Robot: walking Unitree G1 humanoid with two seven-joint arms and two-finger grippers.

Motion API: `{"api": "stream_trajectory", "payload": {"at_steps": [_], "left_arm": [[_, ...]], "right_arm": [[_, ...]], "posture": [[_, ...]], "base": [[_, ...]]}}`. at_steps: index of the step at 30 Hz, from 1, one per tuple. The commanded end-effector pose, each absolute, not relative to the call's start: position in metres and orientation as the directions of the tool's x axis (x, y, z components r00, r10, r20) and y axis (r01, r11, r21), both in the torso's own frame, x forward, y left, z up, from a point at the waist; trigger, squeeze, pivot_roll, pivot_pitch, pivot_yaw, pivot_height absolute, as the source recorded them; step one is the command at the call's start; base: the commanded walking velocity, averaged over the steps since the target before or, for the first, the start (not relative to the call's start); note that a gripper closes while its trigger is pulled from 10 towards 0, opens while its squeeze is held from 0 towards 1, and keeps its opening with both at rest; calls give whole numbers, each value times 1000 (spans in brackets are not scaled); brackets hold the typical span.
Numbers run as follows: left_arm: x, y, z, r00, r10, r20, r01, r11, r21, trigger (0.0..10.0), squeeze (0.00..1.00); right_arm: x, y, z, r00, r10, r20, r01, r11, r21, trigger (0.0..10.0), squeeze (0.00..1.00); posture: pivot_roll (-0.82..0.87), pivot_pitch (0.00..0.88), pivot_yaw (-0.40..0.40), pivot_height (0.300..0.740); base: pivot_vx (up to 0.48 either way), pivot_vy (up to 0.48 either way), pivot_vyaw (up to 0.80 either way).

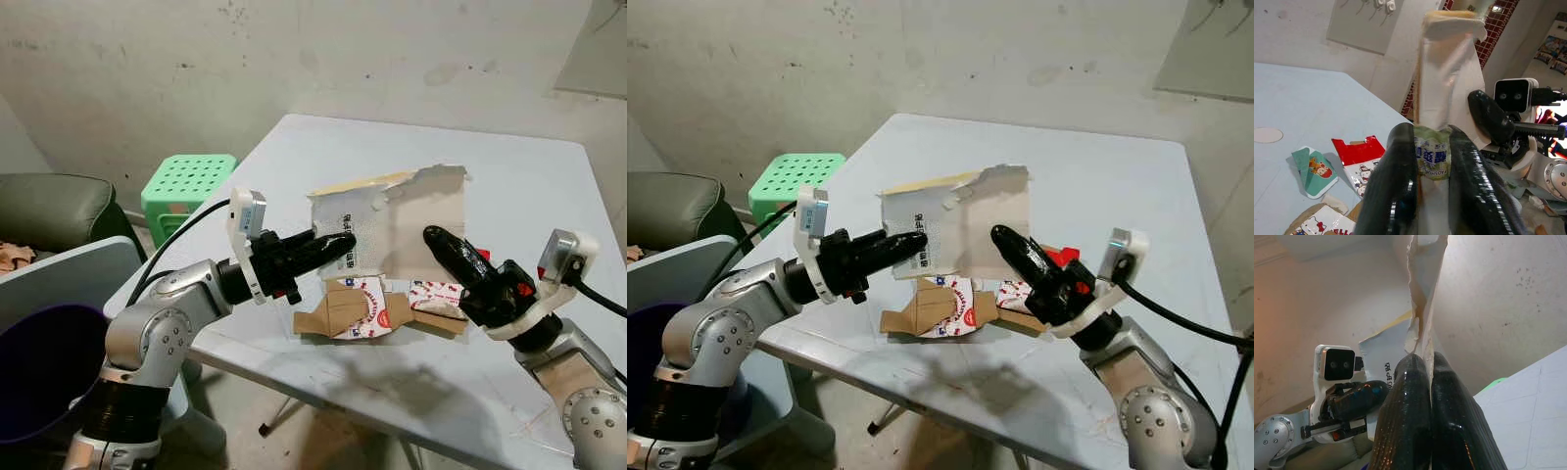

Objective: Picking trash to rubbish bin

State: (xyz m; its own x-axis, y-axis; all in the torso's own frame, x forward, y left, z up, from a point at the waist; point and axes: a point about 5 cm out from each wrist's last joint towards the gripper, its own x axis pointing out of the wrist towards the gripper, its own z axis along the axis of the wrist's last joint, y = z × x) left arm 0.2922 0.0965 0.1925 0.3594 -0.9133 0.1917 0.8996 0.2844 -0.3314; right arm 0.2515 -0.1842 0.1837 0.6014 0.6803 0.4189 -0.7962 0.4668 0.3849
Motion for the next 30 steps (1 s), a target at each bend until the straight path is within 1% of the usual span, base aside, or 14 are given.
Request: {"api": "stream_trajectory", "payload": {"at_steps": [1,14,15,18,19,28,30], "left_arm": [[291,101,198,358,-912,200,906,287,-311,0,0],[290,102,199,358,-911,204,906,286,-312,0,0],[291,103,199,363,-909,203,905,292,-311,0,0],[291,103,199,365,-909,203,904,294,-311,0,0],[291,103,199,366,-908,205,904,294,-310,0,0],[292,104,200,376,-902,212,901,303,-310,0,0],[293,105,200,384,-899,210,899,311,-310,0,0]], "right_arm": [[249,-181,191,565,700,436,-823,444,355,10000,0],[247,-180,191,550,708,443,-833,422,359,10000,0],[246,-179,191,538,713,450,-839,401,367,10000,161],[246,-179,191,533,715,453,-842,393,370,10000,161],[246,-179,190,531,714,457,-842,387,376,10000,1000],[245,-180,189,534,715,451,-840,389,379,10000,1000],[246,-181,188,545,712,443,-834,404,377,10000,1000]], "posture": [[4,12,75,740],[8,11,74,740],[8,11,74,740],[8,11,74,740],[9,10,73,740],[9,10,72,740],[9,10,72,740]], "base": [[0,0,0],[0,0,0],[0,0,0],[0,0,0],[0,0,0],[0,0,0],[0,0,0]]}}
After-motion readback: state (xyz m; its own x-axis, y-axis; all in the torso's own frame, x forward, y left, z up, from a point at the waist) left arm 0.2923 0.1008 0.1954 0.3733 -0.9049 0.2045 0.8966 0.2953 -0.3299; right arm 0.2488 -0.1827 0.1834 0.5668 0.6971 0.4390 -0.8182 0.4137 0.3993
